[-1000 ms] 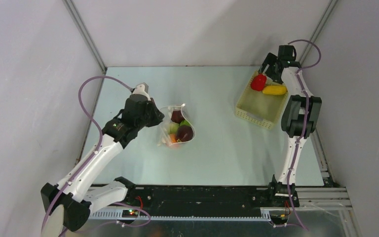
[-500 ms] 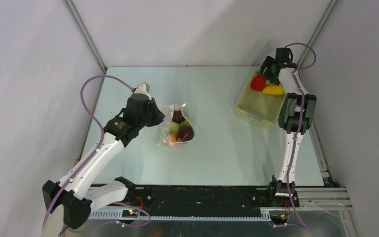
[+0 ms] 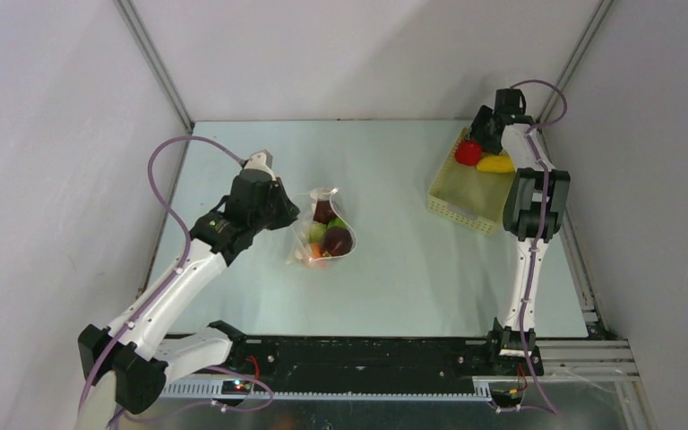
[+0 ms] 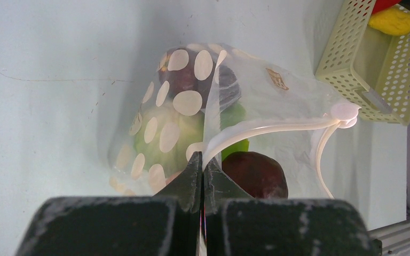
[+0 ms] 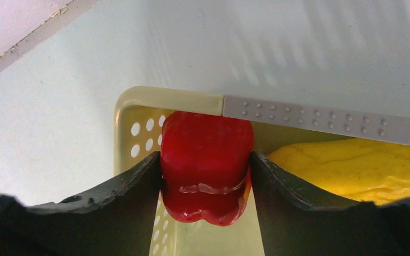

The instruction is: Place the food in the zip-top bag and seal the zipper

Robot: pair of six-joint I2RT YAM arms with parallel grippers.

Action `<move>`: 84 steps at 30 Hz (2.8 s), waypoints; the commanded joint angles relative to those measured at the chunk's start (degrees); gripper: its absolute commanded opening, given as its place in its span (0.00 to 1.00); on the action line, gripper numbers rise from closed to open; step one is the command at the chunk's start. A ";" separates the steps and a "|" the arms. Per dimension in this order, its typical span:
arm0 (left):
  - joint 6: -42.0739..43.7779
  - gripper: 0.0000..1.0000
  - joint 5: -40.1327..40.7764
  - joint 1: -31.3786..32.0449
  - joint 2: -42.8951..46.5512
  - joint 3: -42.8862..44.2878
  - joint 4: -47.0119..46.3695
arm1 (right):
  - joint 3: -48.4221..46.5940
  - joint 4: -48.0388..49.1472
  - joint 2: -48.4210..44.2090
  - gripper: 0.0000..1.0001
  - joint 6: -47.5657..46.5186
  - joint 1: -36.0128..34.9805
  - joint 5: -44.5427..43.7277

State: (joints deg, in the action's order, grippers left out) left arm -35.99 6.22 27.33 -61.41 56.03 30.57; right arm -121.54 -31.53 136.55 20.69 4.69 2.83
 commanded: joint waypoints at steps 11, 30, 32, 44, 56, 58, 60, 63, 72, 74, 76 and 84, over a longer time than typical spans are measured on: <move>1.30 0.00 0.87 -0.25 1.26 4.47 2.41 | -2.09 -2.56 -2.62 0.13 -0.68 -0.43 -2.80; 4.49 0.00 1.63 -0.20 1.82 8.61 5.93 | 27.67 4.38 -40.92 0.00 3.79 2.83 2.46; 5.11 0.00 1.33 -0.18 2.28 8.71 5.87 | 31.96 5.98 -46.01 0.00 4.80 2.65 5.54; 5.11 0.00 -2.24 -0.17 2.65 6.73 5.22 | 50.90 16.27 -72.01 0.00 15.16 -11.92 24.66; 5.24 0.00 -2.97 -0.28 3.55 5.93 5.20 | 54.77 27.56 -70.09 0.00 18.02 -50.38 10.82; 5.28 0.00 -3.21 -0.24 3.84 5.79 5.25 | 54.70 29.03 -67.43 0.00 18.15 -53.42 9.39; 5.23 0.00 -3.59 -0.26 4.06 5.53 5.00 | 54.72 30.54 -64.66 0.00 18.30 -55.25 8.01; 5.22 0.00 -3.99 -0.26 4.27 5.25 4.93 | 54.49 33.31 -61.55 0.00 19.87 -55.71 7.74; 4.90 0.00 -5.19 -0.37 4.60 4.87 4.49 | 53.33 29.55 -55.00 0.00 19.92 -57.90 -1.85; 4.88 0.00 -4.90 -0.41 4.86 4.76 4.50 | 51.65 26.52 -53.98 0.00 18.50 -59.10 -6.99; 4.90 0.00 -4.49 -0.42 5.20 4.64 4.50 | 49.84 23.96 -53.01 0.00 16.97 -60.46 -11.94; 5.01 0.00 -5.71 -0.62 5.52 4.37 3.99 | 47.36 24.93 -49.39 0.02 12.22 -66.80 -28.94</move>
State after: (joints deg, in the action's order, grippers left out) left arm -31.88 2.09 27.18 -57.34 60.69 36.97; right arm -71.22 -8.64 86.06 35.97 -59.94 -14.46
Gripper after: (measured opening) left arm 0.006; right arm 0.505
